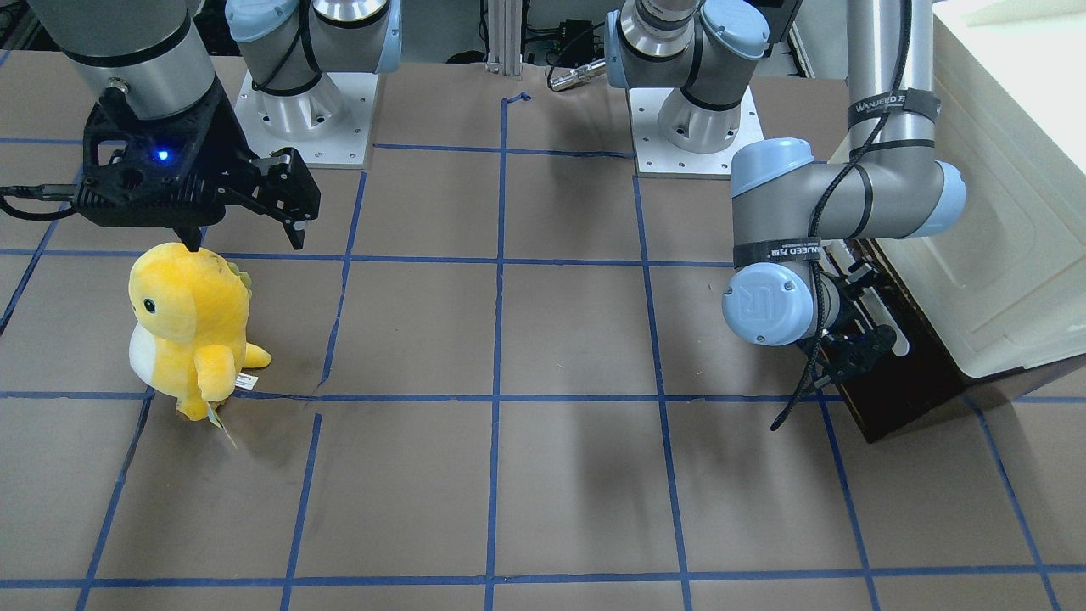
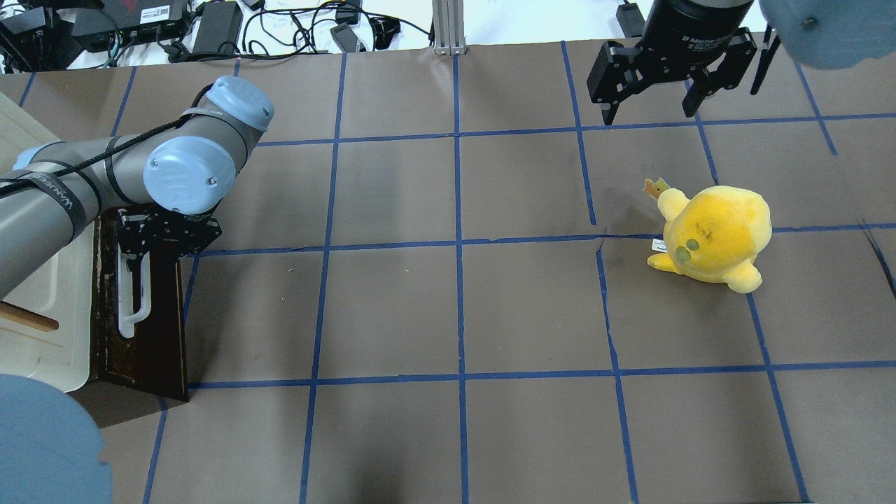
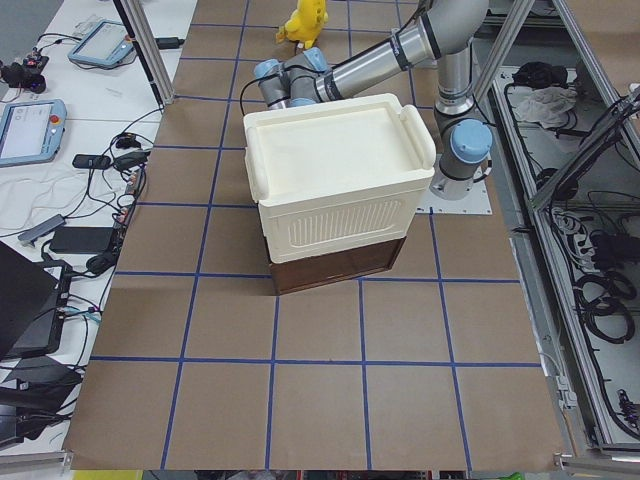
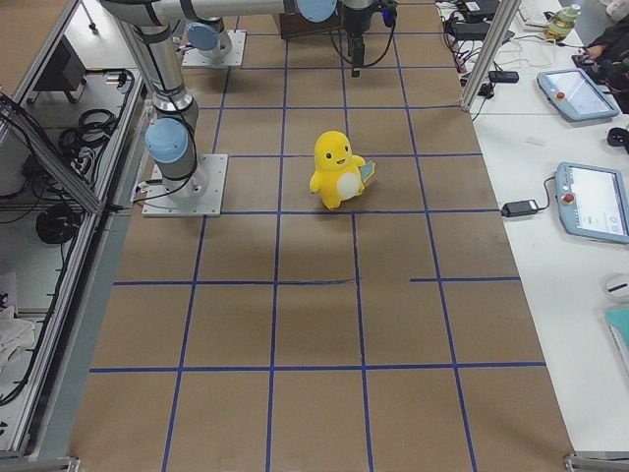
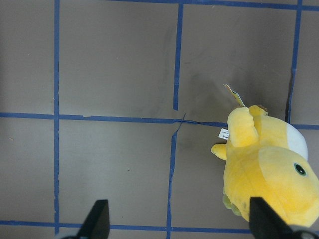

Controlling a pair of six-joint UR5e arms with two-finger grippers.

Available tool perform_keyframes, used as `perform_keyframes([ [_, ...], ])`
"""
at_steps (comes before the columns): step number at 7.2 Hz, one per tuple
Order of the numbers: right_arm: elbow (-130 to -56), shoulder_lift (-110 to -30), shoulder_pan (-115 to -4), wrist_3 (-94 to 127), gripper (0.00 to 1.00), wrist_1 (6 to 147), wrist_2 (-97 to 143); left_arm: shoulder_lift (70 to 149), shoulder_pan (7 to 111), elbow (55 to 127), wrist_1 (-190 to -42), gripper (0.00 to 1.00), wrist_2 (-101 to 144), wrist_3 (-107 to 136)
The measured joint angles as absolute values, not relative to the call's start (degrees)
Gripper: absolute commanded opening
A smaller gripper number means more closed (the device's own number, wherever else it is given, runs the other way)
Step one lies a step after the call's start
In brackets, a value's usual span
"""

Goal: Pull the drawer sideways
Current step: 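Close the left gripper on the white handle bar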

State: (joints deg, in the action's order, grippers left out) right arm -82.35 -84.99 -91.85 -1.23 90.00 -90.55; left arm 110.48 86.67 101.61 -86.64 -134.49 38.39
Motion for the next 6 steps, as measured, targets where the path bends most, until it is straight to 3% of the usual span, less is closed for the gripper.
perform_keyframes([
  [3,-82.35,-84.99,-91.84,-1.23,1.0,90.0,-90.54,110.02,86.91,101.68,-86.91,0.38,-134.82,38.14],
  [6,-82.35,-84.99,-91.85,-1.23,1.0,90.0,-90.55,109.6,86.92,101.64,-87.08,0.09,-134.99,37.77],
])
